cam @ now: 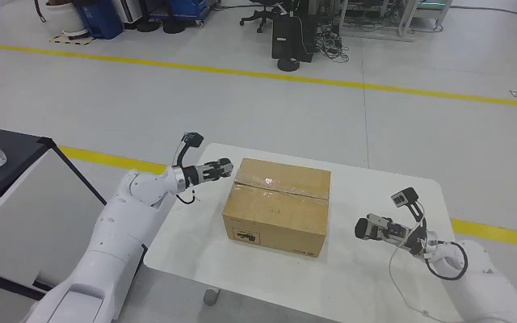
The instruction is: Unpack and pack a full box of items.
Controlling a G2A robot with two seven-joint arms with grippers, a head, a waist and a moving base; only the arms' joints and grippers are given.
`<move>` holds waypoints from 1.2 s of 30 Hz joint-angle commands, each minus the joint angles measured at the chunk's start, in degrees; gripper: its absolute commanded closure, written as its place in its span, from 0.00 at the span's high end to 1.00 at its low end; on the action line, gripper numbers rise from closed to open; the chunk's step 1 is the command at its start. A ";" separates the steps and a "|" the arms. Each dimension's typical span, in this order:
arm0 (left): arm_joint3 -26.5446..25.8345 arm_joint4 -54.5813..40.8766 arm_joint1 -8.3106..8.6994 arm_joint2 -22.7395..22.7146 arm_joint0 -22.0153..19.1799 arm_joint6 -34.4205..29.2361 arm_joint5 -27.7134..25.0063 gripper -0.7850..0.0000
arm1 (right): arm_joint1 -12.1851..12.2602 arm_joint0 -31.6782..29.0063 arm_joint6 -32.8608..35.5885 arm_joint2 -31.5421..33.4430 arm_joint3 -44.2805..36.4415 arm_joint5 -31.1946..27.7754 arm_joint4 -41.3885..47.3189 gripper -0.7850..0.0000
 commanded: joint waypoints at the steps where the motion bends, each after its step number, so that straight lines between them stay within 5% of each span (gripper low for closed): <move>1: -2.45 -0.74 0.21 -0.39 0.42 -0.73 0.47 0.00 | 0.00 0.00 0.00 0.00 0.00 0.00 0.00 1.00; 18: -20.69 -9.01 0.68 1.04 2.03 -9.52 4.32 0.00 | 0.00 0.00 0.00 0.00 0.00 0.00 0.00 1.00; 36: -24.31 -16.72 -1.08 7.25 -3.99 -13.35 8.77 0.00 | 0.00 0.00 0.00 0.00 0.00 0.00 0.00 1.00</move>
